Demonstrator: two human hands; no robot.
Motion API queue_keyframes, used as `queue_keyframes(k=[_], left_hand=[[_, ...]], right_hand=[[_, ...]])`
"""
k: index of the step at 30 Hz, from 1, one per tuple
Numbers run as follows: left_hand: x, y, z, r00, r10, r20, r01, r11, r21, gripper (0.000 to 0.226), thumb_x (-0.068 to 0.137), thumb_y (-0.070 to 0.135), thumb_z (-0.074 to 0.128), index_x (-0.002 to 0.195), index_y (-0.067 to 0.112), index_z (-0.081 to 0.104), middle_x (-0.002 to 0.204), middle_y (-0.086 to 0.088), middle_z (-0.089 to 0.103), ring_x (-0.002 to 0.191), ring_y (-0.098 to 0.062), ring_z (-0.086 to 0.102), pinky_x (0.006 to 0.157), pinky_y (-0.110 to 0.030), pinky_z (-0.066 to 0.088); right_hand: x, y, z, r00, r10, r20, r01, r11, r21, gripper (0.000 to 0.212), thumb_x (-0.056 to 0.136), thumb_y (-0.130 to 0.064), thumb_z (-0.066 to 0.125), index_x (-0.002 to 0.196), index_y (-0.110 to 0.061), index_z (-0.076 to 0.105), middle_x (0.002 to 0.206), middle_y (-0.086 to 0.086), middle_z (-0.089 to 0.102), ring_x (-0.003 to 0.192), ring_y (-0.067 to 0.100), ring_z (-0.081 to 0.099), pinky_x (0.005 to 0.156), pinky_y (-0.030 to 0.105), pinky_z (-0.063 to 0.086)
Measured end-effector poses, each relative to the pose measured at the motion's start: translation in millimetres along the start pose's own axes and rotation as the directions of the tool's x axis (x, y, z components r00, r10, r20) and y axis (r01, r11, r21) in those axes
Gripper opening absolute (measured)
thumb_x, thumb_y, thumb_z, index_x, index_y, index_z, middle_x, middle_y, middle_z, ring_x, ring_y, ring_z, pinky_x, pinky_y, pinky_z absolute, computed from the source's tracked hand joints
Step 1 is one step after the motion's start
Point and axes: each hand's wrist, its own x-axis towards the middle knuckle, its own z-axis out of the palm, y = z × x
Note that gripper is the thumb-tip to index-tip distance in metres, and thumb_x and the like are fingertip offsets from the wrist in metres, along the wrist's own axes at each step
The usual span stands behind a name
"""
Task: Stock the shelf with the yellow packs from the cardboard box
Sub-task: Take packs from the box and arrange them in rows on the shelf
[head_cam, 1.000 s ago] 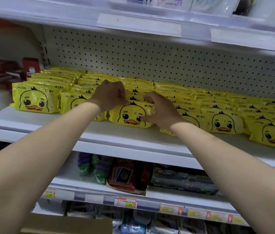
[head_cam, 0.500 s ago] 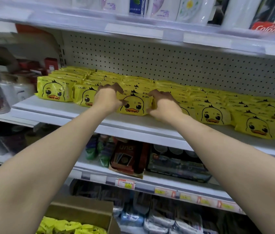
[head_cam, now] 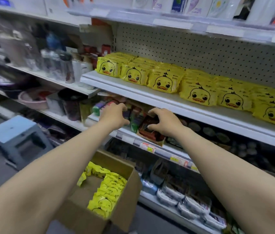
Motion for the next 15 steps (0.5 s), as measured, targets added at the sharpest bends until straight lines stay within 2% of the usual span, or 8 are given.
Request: queue_keyframes(k=[7,15], left_hand=[[-60.9,-68.4,18.8,0.977,-0.183,0.108,0.177,0.982,0.062,0.056,0.077,0.041,0.077,0.127,0.029,0.056,0.133,-0.01,0.048,0.122,-0.033,0.046,0.095,-0.045,0.048],[-57.8,-152.2,67.6,0.92,-0.26,0.293,0.249,0.966,0.075,0.058,0.078,0.044,0.077,0.13,0.031,0.054,0.136,-0.008,0.048,0.126,-0.034,0.045,0.097,-0.044,0.045]], right_hand=[[-14.9,-47.7,71.1,0.987,-0.035,0.154,0.03,0.999,0.038,0.063,0.082,-0.045,0.075,0.138,-0.029,0.05,0.131,0.007,0.054,0.121,0.03,0.052,0.095,0.041,0.048],[18.6,-76.8,160.4,0.957,0.017,0.289,-0.035,0.998,0.054,0.067,0.078,-0.047,0.078,0.137,-0.029,0.052,0.134,0.006,0.058,0.125,0.028,0.054,0.1,0.039,0.046]])
